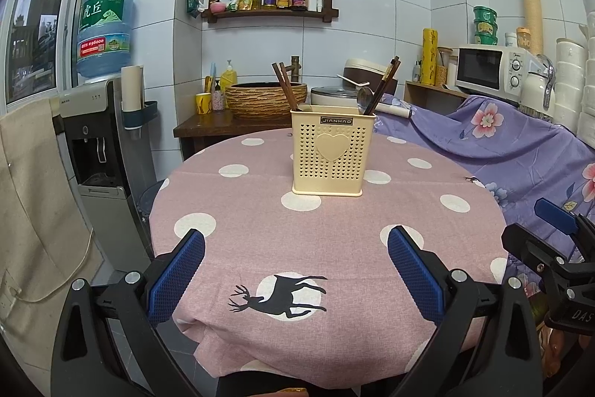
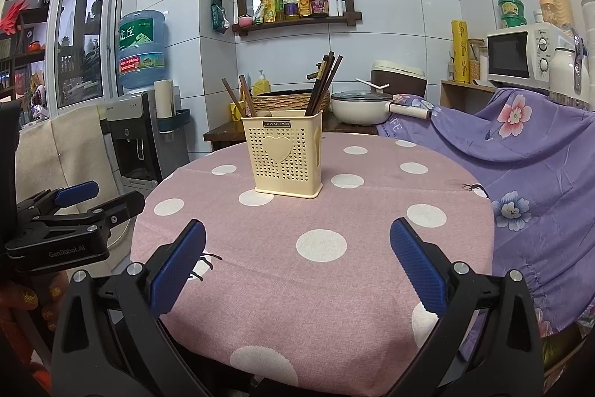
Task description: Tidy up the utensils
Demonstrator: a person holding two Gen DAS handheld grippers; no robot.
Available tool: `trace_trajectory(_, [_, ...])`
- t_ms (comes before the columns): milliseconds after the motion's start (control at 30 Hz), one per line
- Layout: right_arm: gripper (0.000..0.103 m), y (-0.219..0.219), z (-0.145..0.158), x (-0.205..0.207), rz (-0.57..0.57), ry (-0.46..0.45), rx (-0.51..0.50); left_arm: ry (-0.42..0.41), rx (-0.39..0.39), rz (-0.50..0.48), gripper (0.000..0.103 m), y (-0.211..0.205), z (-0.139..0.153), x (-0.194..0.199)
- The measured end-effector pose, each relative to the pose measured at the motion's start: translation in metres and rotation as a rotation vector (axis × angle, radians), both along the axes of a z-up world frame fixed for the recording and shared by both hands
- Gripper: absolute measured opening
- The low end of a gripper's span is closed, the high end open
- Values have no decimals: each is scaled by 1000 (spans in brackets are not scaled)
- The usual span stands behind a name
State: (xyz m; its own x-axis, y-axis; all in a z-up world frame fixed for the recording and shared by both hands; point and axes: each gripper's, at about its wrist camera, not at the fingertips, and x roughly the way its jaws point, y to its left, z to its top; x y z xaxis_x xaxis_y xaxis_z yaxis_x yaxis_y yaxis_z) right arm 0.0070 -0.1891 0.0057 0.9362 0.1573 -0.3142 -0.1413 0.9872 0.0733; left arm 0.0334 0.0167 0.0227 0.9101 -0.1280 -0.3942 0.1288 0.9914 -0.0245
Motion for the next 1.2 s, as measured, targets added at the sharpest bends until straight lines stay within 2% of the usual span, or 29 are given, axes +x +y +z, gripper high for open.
trace_trajectory(700, [97,-5,-1,0,-3,9,14,-1,19,-6,97,-2,-5,0])
trace_trajectory(1000, [97,-5,0,-1,-4,7,8,-6,-36,11,97,9,-4,0])
trace_trajectory(1200, [97,-5,0,-1,-5,11,9,-11,-3,13,97,6,-3,-1])
